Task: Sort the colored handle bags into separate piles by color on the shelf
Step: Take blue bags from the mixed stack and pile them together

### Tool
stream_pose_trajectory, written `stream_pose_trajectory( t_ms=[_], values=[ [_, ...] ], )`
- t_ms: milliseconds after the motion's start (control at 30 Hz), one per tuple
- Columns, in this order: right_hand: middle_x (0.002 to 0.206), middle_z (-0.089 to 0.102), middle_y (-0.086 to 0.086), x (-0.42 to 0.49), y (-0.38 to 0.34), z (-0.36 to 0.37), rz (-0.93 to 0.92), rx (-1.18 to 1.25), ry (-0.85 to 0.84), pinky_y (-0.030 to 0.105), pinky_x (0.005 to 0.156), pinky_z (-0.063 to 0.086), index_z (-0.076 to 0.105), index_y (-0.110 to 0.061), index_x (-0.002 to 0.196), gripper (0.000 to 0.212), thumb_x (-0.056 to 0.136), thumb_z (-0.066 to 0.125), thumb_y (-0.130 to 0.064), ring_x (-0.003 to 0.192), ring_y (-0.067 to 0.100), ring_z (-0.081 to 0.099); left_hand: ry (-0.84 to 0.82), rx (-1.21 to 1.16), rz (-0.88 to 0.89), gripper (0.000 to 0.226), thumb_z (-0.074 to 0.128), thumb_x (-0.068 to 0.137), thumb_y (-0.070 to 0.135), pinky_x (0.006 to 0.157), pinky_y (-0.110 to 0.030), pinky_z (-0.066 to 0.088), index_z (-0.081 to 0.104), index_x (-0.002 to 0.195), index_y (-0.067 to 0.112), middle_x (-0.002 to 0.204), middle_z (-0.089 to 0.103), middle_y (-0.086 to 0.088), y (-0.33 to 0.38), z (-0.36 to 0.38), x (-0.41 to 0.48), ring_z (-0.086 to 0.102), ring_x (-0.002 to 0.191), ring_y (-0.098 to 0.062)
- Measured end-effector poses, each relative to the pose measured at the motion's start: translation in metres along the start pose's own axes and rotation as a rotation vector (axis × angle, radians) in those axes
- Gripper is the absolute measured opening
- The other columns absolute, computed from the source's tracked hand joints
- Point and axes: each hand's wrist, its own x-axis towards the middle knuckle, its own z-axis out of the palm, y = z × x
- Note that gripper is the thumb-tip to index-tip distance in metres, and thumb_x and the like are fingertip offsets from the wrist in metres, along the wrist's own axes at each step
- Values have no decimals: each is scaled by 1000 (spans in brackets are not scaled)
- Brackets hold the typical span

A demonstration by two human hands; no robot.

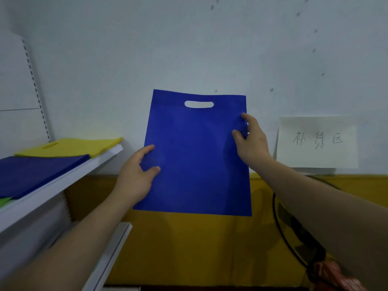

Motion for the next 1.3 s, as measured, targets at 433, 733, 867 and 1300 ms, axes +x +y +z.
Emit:
stream_pose_trajectory(
  t_ms=[433,733,867,1300],
  values=[
    [142,40,-6,136,69,66,-105,84,-105,31,105,41,32,-27,144,50,98,49,-18,125,15,44,161,105,-12,48,54,94,9,70,-10,44,42,138,27,135,44,7,-40,60,113,45,107,-7],
    [141,42,-5,188,71,174,-185,226,-289,31,104,41,32,-28,144,50,98,50,-20,124,15,45,351,201,-83,50,55,93,7,89,-31,49,42,139,24,136,45,5,-68,22,144,50,108,-14],
    [142,42,-5,195,53,230,-231,293,-356,28,104,39,33,-26,144,50,98,50,-20,125,15,44,462,319,-92,51,57,92,7,72,-9,43,43,138,23,125,44,9,-81,-11,155,46,102,-9],
    [134,45,-7,180,-37,407,-354,505,-684,18,89,39,37,-25,141,56,91,54,-8,106,7,46,769,562,-219,53,59,91,10,88,-23,39,42,139,25,142,42,3,-106,-133,155,41,106,-6]
  ],
)
